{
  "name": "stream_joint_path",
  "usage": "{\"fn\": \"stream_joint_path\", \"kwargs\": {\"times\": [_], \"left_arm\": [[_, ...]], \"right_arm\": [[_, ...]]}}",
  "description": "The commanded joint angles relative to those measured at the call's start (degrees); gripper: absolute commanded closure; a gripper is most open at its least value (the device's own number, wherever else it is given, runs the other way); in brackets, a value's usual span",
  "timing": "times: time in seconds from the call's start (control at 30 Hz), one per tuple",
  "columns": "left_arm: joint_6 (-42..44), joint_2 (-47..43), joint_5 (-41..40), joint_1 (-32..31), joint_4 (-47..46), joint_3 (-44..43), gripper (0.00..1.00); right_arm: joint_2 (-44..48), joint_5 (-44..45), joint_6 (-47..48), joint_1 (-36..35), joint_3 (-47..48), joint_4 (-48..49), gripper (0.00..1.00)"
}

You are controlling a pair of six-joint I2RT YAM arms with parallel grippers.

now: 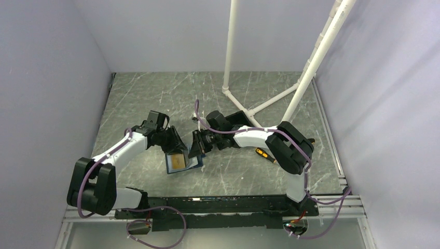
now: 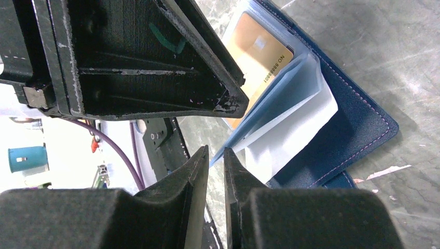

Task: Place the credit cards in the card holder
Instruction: Turn over the card slot in the card holder.

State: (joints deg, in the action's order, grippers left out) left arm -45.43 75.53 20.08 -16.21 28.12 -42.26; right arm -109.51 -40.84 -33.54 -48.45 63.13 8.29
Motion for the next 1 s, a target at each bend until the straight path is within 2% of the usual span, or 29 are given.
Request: {"fn": "stream_joint_path", "kwargs": {"times": [0.0,0.13,0.27,0.43,0.77,0.97], "left_arm": [[1.76,-0.61,-0.71,0.12,-0.06,-0.5,0.64],[2.53,-1.08,-1.71,0.12,1.27,-0.13,0.67],[3.11,-2.23,-0.57,0.12,1.17,-0.25,0.53],[2.7,-4.08,-1.16,0.12,1.35,-1.77,0.45],[2.52,-0.85,0.63,0.12,-1.75,-0.39,0.49],[3.3,-1.33,-1.2,0.12,0.1,-0.45,0.58]], "right_arm": [[0.41,0.13,0.63,-0.16,0.58,1.28,0.8],[1.34,0.81,1.3,-0.16,0.43,0.08,0.77],[1.02,0.03,1.09,-0.16,0.4,0.83,0.77],[0.31,-1.38,-0.16,-0.33,0.15,3.29,0.81],[0.18,-1.74,-0.22,-0.42,0.19,3.56,0.86],[0.01,-1.61,-0.14,-0.42,0.39,3.13,0.87]]}}
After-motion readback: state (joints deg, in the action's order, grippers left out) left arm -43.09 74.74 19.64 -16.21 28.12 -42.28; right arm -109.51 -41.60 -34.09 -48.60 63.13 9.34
